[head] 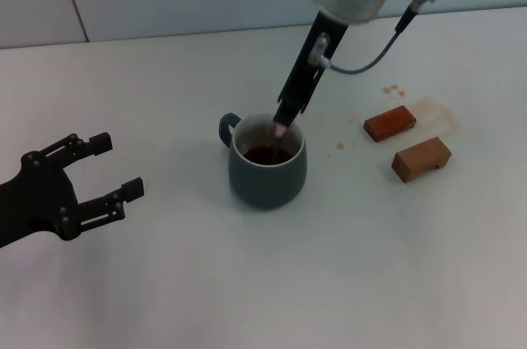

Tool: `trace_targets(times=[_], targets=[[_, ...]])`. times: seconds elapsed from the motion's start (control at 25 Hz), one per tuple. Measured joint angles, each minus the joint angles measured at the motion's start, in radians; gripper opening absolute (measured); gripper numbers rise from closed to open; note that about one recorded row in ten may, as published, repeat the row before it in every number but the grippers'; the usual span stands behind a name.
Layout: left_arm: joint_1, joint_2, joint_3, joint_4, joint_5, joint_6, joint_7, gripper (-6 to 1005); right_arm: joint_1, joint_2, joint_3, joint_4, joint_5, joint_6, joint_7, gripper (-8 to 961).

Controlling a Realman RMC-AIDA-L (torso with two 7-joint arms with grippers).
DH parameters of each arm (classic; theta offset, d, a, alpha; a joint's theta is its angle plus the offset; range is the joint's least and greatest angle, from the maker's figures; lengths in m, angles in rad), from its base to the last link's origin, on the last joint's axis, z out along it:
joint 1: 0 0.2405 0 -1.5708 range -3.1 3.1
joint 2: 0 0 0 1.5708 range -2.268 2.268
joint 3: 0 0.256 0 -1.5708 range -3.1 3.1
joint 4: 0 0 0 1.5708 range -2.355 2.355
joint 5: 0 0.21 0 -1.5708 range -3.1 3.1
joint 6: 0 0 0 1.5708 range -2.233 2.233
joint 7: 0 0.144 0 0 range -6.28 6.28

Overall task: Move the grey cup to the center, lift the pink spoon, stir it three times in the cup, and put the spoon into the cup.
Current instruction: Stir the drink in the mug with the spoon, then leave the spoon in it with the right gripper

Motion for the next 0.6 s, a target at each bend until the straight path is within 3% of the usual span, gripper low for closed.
trace_targets(times=[0.16, 0.6], targets=[[0.000, 0.000, 0.000, 0.000, 0.000, 0.000, 0.000, 833, -0.006, 0.001, 0.005, -0.008, 0.055, 0.017, -0.014, 118], [-0.001, 0.001, 0.000, 0.000, -0.001, 0.002, 0.001, 832, -0.009, 0.003, -0.013, 0.005, 0.005, 0.038, 0.011, 118]])
